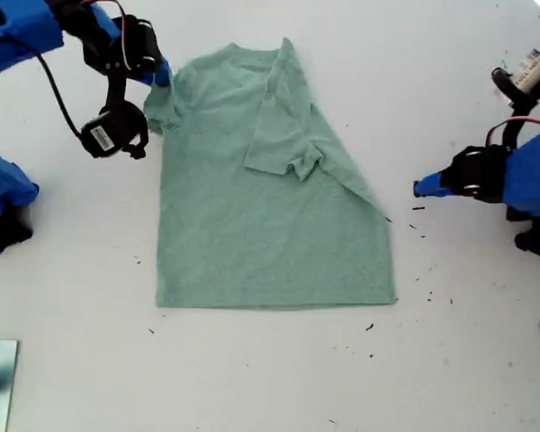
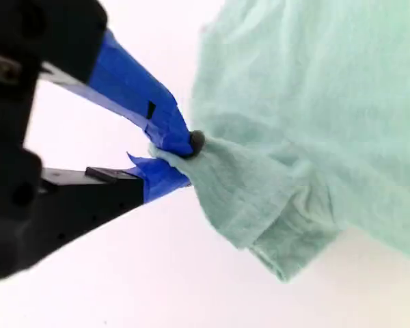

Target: Fold t shirt

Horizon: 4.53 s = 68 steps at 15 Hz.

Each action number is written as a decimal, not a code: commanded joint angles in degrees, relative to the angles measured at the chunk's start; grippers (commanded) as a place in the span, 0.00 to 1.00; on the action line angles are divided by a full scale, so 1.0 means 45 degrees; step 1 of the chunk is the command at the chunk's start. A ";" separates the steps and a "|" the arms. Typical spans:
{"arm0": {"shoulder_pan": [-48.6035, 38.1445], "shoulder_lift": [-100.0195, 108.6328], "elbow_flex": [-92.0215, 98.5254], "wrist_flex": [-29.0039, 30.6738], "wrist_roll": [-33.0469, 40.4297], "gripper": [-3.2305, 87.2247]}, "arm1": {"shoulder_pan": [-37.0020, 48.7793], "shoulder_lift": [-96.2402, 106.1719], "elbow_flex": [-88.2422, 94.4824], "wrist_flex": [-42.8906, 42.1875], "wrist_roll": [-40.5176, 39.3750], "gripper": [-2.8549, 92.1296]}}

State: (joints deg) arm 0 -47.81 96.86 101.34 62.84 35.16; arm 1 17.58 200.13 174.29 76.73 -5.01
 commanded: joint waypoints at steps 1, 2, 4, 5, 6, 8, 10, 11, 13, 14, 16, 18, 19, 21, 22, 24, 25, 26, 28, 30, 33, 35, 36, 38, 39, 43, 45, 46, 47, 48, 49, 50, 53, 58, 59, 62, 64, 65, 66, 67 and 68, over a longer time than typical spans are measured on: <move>0.1055 0.0234 -0.3262 0.1191 0.0098 0.03 | -0.0156 0.0176 0.0781 0.0020 -0.0137 0.06; 0.1484 0.0098 -0.4297 0.1562 0.0117 0.03 | -0.0176 0.0176 0.0781 0.0020 -0.0117 0.06; 0.1953 -0.0254 -0.4941 0.1758 0.0098 0.03 | -0.0137 0.0176 0.0781 0.0020 -0.0117 0.06; 0.2285 -0.0254 -0.4941 0.1562 0.0156 0.03 | -0.0137 0.0176 0.0781 0.0020 -0.0117 0.06; 0.2754 -0.0254 -0.4941 0.1367 0.0156 0.03 | -0.0117 0.0176 0.0781 0.0020 -0.0156 0.06; 0.3613 -0.0566 -0.4922 0.0781 0.0078 0.03 | -0.0117 0.0176 0.0781 0.0020 -0.0137 0.06; 0.4570 -0.2227 -0.6270 0.0195 -0.0059 0.03 | -0.0098 0.0176 0.0781 0.0020 -0.0156 0.06; 0.4863 -0.3398 -0.7051 0.0000 -0.0137 0.03 | -0.0078 0.0176 0.0781 0.0020 -0.0176 0.06; 0.4941 -0.5938 -0.9063 -0.0391 -0.0566 0.03 | -0.0137 0.0176 0.0801 0.0000 -0.0156 0.06; 0.4824 -0.7500 -1.0586 -0.0430 -0.0625 0.03 | -0.0117 0.0176 0.0801 0.0000 -0.0176 0.06; 0.4277 -0.8984 -1.1406 -0.0566 -0.0645 0.28 | -0.0195 0.0176 0.0801 -0.0020 -0.0156 0.06; 0.4141 -0.6836 -1.1211 0.0352 -0.0352 0.29 | -0.0254 0.0176 0.0801 -0.0020 -0.0117 0.06; 0.3984 -0.5254 -1.1211 0.0996 -0.0078 0.26 | -0.0215 0.0176 0.0820 -0.0020 -0.0137 0.06; 0.3262 -0.2129 -0.9590 0.2441 0.0586 0.15 | -0.0215 0.0176 0.0820 -0.0039 -0.0176 0.06; 0.2988 -0.0508 -0.7148 0.2734 0.0605 0.11 | -0.0215 0.0176 0.0820 -0.0039 -0.0176 0.06; 0.3691 0.4238 0.1133 -0.0469 -0.0195 0.05 | -0.0254 0.0176 0.0820 -0.0039 -0.0254 0.06; 0.4160 0.6367 0.4844 -0.1992 -0.0918 0.03 | -0.0254 0.0176 0.0820 -0.0039 -0.0332 0.06; 0.4668 0.8281 0.7832 -0.2910 -0.1699 0.03 | -0.0254 0.0176 0.0820 -0.0039 -0.0332 0.06; 0.5391 1.1543 1.2402 -0.3789 -0.3164 0.03 | -0.0195 0.0176 0.0820 -0.0059 -0.0273 0.06; 0.5996 1.4941 1.5430 -0.3594 -0.4375 0.03 | 0.0195 0.0176 0.0820 -0.0059 -0.0605 0.06; 0.6582 1.7695 1.7598 -0.3594 -0.5254 0.03 | 0.0449 0.0176 0.0586 -0.0371 -0.1484 0.06; 0.6758 2.0137 1.8203 -0.2793 -0.5391 0.03 | 0.0020 -0.0020 -0.1035 0.0664 -0.1289 0.06; 0.6797 2.0859 1.8359 -0.2500 -0.5391 0.03 | -0.0234 -0.1152 -0.2754 0.1230 -0.1289 0.06; 0.6797 2.0918 1.8398 -0.2480 -0.5430 0.03 | -0.0977 -0.7266 -0.8457 0.2793 -0.1699 0.06; 0.6777 2.0918 1.8398 -0.2480 -0.5430 0.03 | -0.1738 -1.0410 -1.1738 0.3828 -0.1934 0.06; 0.6719 2.1035 1.8457 -0.2461 -0.5371 0.03 | -0.3770 -1.6777 -1.9277 0.5234 -0.2500 0.26; 0.6699 2.1035 1.8457 -0.2461 -0.5332 0.03 | -0.3867 -1.7188 -1.9473 0.5215 -0.2500 0.29; 0.6719 2.1035 1.8457 -0.2461 -0.5332 0.03 | -0.3945 -1.7207 -1.9375 0.5215 -0.2441 0.30; 0.6738 2.1035 1.8457 -0.2461 -0.5332 0.03 | -0.4023 -1.7266 -1.9355 0.5215 -0.2402 0.29; 0.6738 2.1055 1.8457 -0.2461 -0.5332 0.03 | -0.4063 -1.7305 -1.9336 0.5215 -0.2363 0.29; 0.6719 2.1055 1.8477 -0.2461 -0.5332 0.03 | -0.4141 -1.7324 -1.9141 0.5215 -0.2266 0.29; 0.6719 2.1055 1.8477 -0.2461 -0.5332 0.03 | -0.4277 -1.7363 -1.8789 0.5215 -0.2051 0.29; 0.6680 2.1055 1.8477 -0.2461 -0.5332 0.03 | -0.5273 -1.7695 -1.6113 0.3848 -0.0684 0.29; 0.6797 2.1055 1.8477 -0.2480 -0.5234 0.03 | -0.6816 -1.7832 -1.0703 -0.2520 0.1348 0.27; 0.6816 2.1055 1.8477 -0.2480 -0.5215 0.03 | -0.6992 -1.8242 -0.9805 -0.3926 0.1699 0.27; 0.6934 2.1055 1.8477 -0.2480 -0.5215 0.03 | -0.7363 -2.0508 -0.9199 -0.5859 0.2480 0.10; 0.6934 2.1055 1.8477 -0.2480 -0.5215 0.03 | -0.7246 -1.9824 -0.8496 -0.6406 0.2422 0.03; 0.6934 2.1055 1.8477 -0.2480 -0.5215 0.03 | -0.7207 -1.9160 -0.8164 -0.6270 0.2520 0.03; 0.6934 2.1094 1.8477 -0.2461 -0.5215 0.03 | -0.7148 -1.8223 -0.7949 -0.5742 0.2363 0.03; 0.6934 2.1133 1.8477 -0.2461 -0.5215 0.03 | -0.7051 -1.7266 -0.8066 -0.4648 0.2129 0.03; 0.6934 2.1152 1.8477 -0.2441 -0.5215 0.03 | -0.6875 -1.6367 -0.8633 -0.3184 0.1836 0.03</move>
State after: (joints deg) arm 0 -17.31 191.60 183.87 51.68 11.43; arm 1 -14.41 121.64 137.29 54.23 5.19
